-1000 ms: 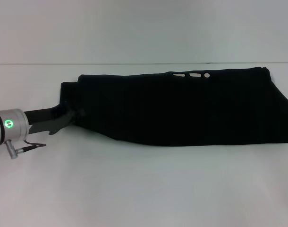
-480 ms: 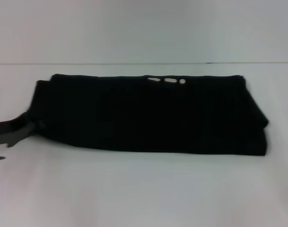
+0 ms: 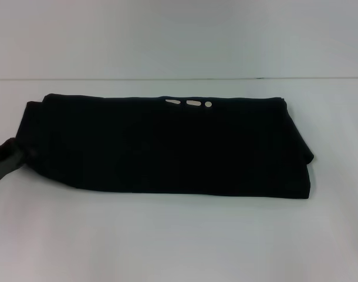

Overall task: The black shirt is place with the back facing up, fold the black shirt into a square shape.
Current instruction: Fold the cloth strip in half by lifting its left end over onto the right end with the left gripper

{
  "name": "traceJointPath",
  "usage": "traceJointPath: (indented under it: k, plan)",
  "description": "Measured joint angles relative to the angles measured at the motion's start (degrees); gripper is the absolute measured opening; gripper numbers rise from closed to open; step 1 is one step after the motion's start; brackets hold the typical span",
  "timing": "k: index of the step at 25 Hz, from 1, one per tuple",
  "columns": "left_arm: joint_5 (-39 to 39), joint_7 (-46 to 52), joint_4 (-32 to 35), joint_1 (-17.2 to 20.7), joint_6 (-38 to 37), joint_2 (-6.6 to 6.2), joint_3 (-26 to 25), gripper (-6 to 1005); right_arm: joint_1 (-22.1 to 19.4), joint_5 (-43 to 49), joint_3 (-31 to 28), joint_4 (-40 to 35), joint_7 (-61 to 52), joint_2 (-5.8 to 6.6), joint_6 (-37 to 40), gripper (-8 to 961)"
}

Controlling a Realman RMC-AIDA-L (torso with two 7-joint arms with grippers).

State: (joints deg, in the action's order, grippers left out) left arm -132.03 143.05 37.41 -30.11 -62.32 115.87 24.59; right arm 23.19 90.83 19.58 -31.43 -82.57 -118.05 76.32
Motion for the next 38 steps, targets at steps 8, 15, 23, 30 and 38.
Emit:
traceJointPath:
  k: [8,15,23,30,38]
  plan:
    - [0.30,5.99,4.30,-6.13,-5.06,2.33,0.58,32,-1.28,-0.02,-0.36,-0.19,-1.46,0.15,0.33,687]
    - [0.44,9.35,8.17,-15.49,-6.55,5.72,10.98,31,-0.40,0.21,-0.19,0.19,-1.54,0.13,0.29,687]
    - [5.81,8.11,0.76,-25.96,2.24,8.60,34.21,38,0.84,0.38,0.17,0.23,-1.35,0.10,-0.06,687]
    - [10.38,-4.07,-3.87,-30.97,0.58,8.70,54.33,88,0.90,0.54,0.37,0.35,-1.03,0.11,-1.94,687]
    - [11.52,-3.78,11.49,-18.26,-11.47,7.69,44.01,396,3.01,9.64,0.56,-0.45,-9.24,2.53,-2.44,687]
